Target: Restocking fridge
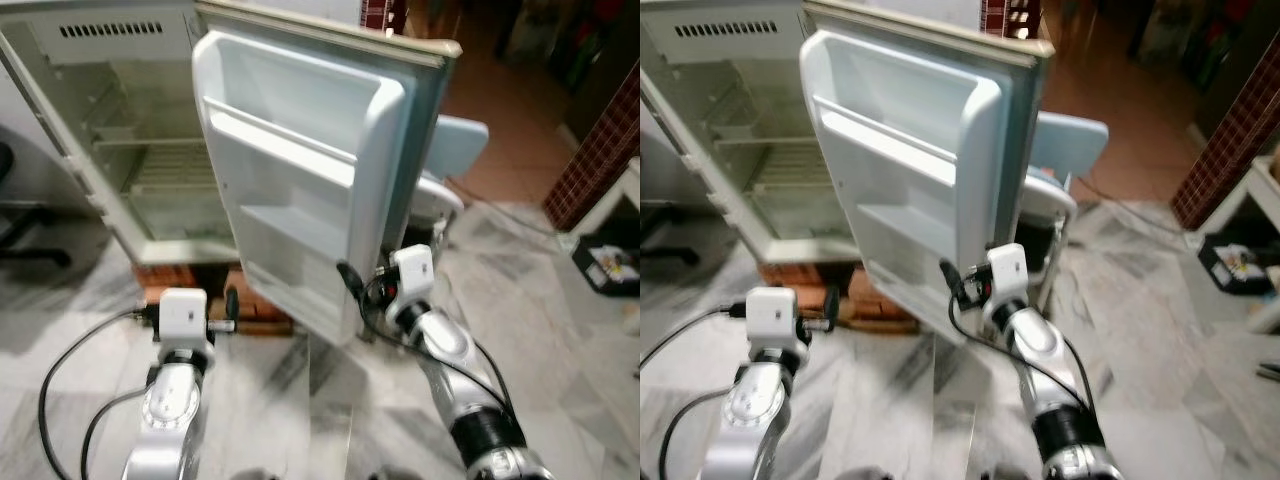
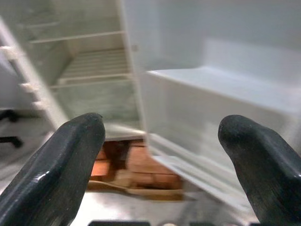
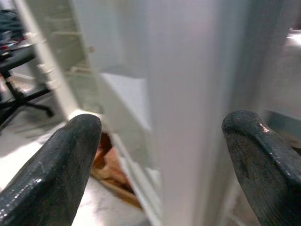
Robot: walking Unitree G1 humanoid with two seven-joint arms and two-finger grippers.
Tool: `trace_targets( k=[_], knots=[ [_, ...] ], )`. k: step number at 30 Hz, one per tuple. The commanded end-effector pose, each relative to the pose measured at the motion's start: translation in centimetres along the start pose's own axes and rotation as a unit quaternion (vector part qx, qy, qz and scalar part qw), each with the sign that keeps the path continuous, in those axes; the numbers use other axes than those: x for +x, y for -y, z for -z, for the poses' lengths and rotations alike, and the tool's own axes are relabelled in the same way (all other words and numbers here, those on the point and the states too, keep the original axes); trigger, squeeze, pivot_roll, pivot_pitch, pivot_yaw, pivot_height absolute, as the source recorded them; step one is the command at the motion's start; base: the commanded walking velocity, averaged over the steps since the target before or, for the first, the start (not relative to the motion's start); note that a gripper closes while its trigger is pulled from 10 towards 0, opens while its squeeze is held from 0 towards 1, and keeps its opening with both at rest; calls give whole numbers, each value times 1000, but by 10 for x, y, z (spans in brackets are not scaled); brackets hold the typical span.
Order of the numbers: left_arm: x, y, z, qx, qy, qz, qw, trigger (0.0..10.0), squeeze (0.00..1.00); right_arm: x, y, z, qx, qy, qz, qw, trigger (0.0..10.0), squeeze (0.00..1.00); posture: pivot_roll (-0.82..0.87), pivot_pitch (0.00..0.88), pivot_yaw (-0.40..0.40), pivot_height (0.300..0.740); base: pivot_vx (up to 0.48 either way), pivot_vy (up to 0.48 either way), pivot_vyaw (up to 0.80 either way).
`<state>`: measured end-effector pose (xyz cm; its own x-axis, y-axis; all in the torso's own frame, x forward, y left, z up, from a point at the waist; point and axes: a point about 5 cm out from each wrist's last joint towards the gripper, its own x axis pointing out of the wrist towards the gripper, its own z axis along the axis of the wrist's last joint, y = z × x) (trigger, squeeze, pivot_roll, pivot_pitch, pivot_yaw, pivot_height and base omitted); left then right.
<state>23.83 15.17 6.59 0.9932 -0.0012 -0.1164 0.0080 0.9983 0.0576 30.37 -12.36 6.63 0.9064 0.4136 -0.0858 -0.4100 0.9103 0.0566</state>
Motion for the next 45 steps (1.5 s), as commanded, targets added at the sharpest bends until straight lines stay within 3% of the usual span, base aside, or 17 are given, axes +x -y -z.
trace_targets(
  k=[1, 22, 45],
  knots=[
    [-1, -8, -2, 5, 5, -15, 1000, 10000, 0, 4, -5, -2, 1, 4, -9, 1000, 10000, 0, -9, 39, 34, 740, 0, 0, 0],
    [0, -7, -3, 8, 18, -6, 1000, 10000, 0, 4, 8, -7, -16, 16, 52, 998, 10000, 0, -11, 27, 34, 740, 0, 0, 0],
    [-4, -4, 1, 9, 8, 6, 1000, 10000, 0, 0, 17, -10, -22, 28, 80, 996, 10000, 0, -13, 35, 40, 740, 279, 0, 0]
  ],
)
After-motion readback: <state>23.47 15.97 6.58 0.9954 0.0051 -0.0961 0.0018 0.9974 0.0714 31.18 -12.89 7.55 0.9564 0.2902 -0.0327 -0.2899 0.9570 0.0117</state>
